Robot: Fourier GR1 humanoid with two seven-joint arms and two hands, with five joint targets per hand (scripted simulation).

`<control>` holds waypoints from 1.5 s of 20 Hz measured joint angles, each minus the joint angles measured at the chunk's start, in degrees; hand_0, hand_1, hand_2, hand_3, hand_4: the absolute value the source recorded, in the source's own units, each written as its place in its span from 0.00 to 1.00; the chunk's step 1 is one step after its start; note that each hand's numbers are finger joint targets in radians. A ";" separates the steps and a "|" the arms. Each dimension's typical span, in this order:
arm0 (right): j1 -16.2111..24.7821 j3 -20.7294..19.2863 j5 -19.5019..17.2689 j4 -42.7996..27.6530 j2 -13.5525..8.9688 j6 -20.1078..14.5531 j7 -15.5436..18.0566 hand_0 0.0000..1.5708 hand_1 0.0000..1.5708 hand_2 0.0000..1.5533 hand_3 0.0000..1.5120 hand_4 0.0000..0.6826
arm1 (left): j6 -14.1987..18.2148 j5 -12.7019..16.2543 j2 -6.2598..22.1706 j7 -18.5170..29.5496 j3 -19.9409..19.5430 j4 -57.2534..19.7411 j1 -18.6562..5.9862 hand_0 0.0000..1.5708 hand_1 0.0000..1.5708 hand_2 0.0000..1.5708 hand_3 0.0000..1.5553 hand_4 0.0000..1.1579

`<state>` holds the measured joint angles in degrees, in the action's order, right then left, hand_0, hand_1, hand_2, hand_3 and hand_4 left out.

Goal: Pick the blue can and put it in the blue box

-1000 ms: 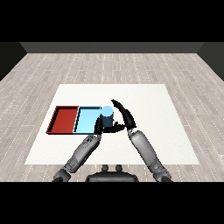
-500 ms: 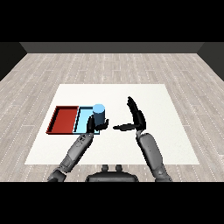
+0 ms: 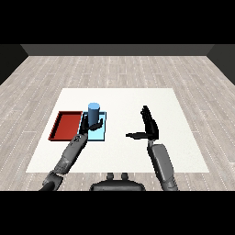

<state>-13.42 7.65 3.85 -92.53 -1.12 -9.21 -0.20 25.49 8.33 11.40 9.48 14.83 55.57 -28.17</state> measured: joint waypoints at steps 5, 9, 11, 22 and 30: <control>-0.45 -1.74 1.61 2.88 -0.02 0.57 1.54 0.00 0.00 0.00 0.00 0.00 | 1.73 -5.12 4.40 -7.36 0.77 -8.81 -3.65 0.78 0.78 0.70 0.54 0.82; 0.39 -2.63 1.75 3.56 0.17 -0.12 1.80 0.00 0.00 0.00 0.00 0.00 | 3.40 -11.02 6.37 -14.53 3.68 -18.15 -7.42 0.57 0.57 0.49 0.35 0.79; 0.37 -3.36 2.24 4.92 0.27 0.06 2.46 0.00 0.00 0.00 0.00 0.00 | 3.75 -12.99 6.06 -17.11 4.32 -23.17 -9.52 0.44 0.44 0.36 0.17 0.76; -1.07 -7.23 4.56 11.28 -0.67 1.22 4.92 0.00 0.00 0.00 0.00 0.00 | -3.42 -17.45 -0.38 -26.91 5.04 -45.95 -20.02 0.67 0.67 0.60 0.00 0.64; -1.90 -9.20 5.67 14.14 -1.27 2.16 6.66 0.00 0.00 0.00 0.00 0.00 | -13.19 -16.89 -0.99 -25.69 3.66 -50.18 -22.24 0.00 0.00 0.00 0.00 0.00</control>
<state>-15.32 -1.56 9.52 -78.39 -2.39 -7.05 6.45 12.30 -8.56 10.41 -16.21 18.50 5.39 -50.40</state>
